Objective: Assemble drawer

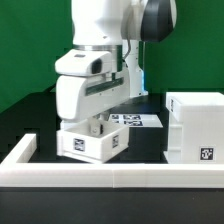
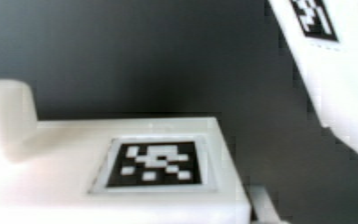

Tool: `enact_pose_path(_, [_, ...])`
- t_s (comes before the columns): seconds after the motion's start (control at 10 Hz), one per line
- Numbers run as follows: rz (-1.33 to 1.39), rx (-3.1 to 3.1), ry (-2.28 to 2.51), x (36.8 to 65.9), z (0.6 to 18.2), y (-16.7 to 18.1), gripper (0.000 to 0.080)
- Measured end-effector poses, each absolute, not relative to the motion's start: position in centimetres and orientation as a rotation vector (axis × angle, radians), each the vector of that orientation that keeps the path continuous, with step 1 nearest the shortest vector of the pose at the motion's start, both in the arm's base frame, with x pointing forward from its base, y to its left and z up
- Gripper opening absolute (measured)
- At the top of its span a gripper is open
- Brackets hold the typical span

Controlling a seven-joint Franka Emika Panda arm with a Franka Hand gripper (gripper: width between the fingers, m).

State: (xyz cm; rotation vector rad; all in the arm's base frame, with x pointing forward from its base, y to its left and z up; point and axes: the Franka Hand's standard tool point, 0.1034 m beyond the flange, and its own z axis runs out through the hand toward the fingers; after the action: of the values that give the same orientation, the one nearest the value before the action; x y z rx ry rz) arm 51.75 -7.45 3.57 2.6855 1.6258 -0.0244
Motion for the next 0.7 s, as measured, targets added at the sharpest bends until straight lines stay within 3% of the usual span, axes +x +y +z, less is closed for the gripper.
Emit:
enact_pose_path(0.5, [-0.101,2.376,2.054,51.1,3.1,-7.0,0.0041])
enact_pose_path(0.7, [-0.073,2.355,2.071,51.3,2.9,-5.3,0.0041])
